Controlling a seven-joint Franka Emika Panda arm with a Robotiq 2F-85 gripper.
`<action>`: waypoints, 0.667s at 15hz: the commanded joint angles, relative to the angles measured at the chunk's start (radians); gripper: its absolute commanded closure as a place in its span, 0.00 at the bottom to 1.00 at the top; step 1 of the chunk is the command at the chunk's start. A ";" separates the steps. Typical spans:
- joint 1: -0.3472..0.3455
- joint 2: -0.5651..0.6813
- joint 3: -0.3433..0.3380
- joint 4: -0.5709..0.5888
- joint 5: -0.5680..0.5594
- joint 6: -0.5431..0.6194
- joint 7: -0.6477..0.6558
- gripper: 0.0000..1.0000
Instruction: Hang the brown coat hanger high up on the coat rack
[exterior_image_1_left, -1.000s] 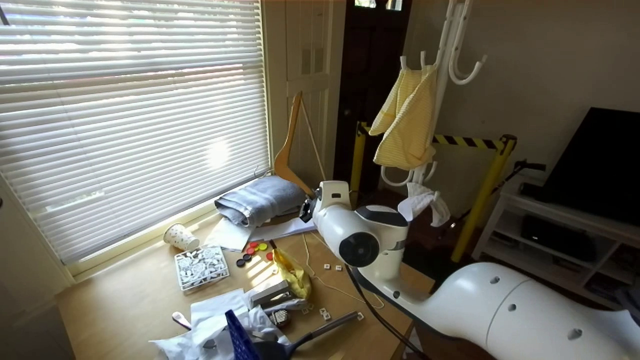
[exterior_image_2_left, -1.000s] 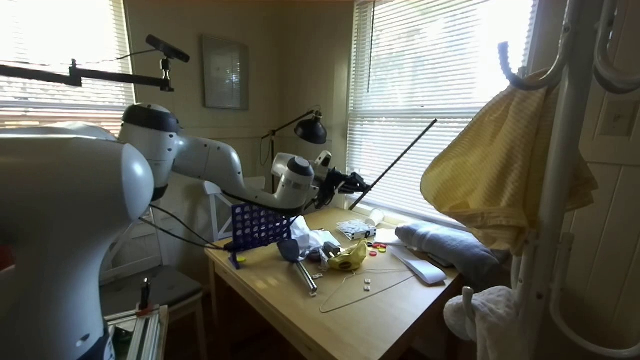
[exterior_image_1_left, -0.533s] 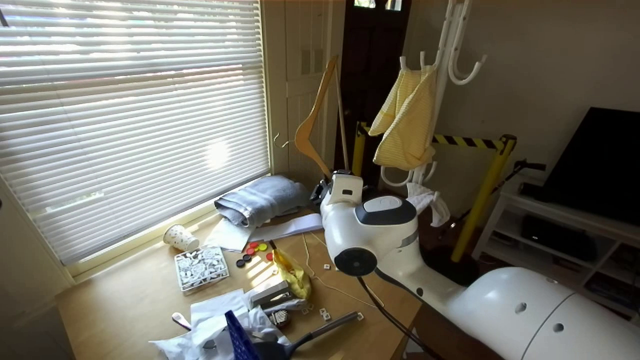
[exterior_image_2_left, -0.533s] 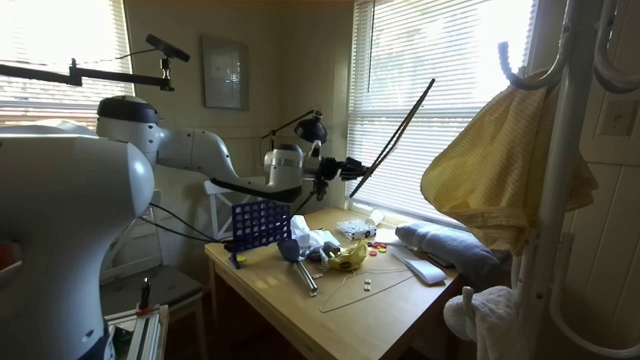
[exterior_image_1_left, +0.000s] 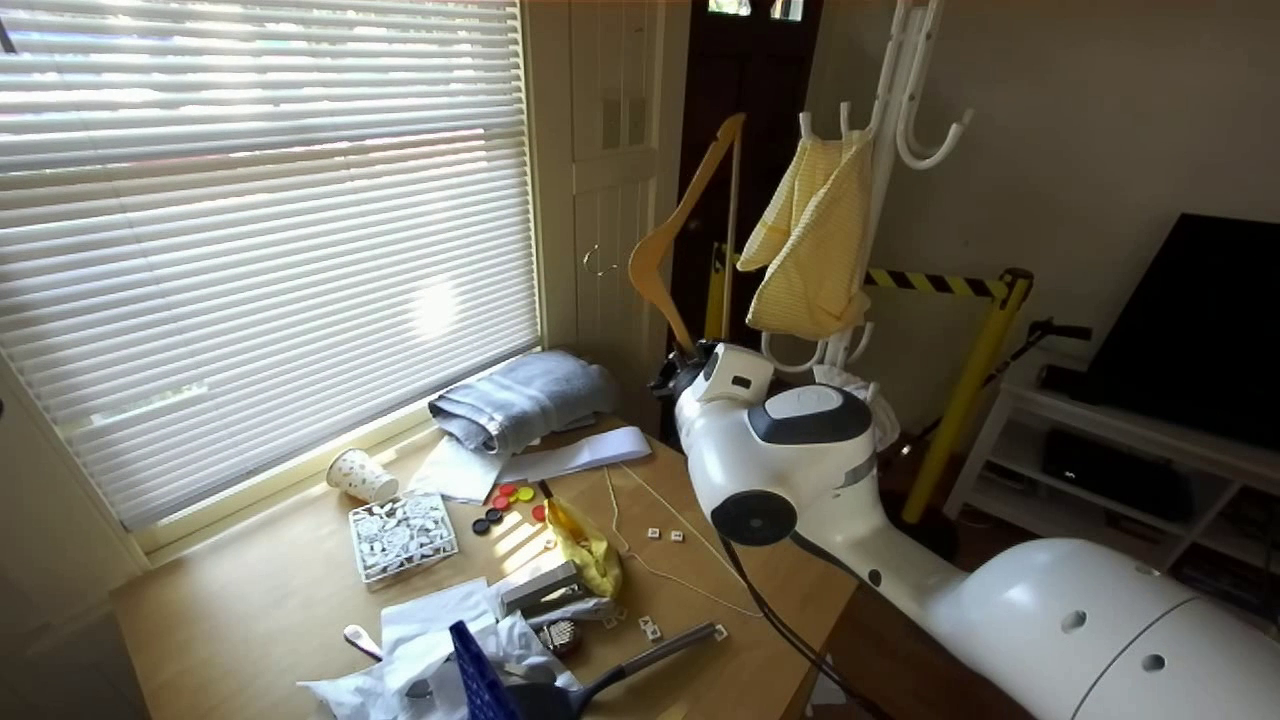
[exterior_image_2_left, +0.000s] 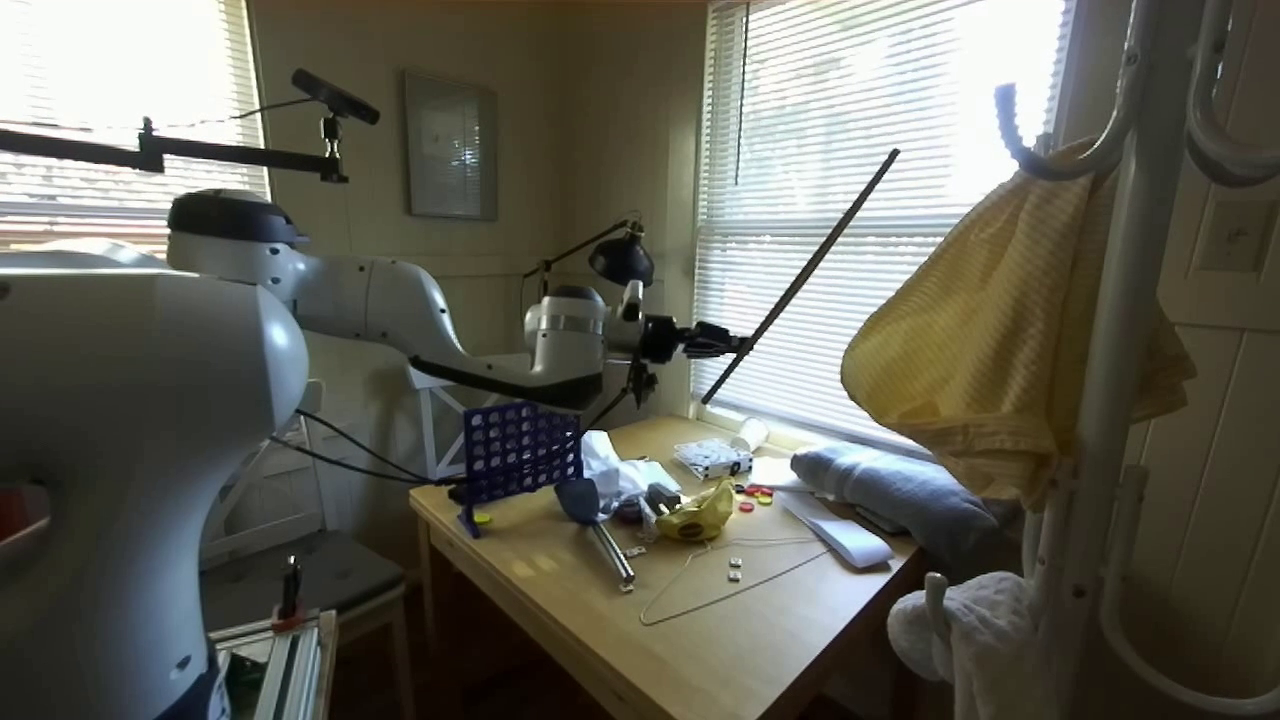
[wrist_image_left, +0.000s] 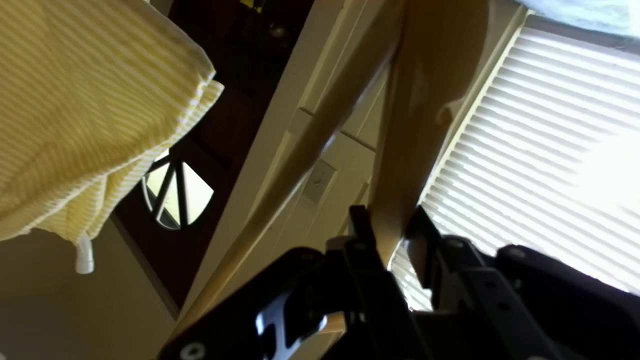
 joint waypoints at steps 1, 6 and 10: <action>0.031 0.000 -0.037 -0.107 0.004 0.038 0.114 0.94; 0.057 0.000 -0.087 -0.171 -0.041 0.112 0.145 0.94; 0.041 0.000 -0.076 -0.145 -0.010 0.089 0.125 0.78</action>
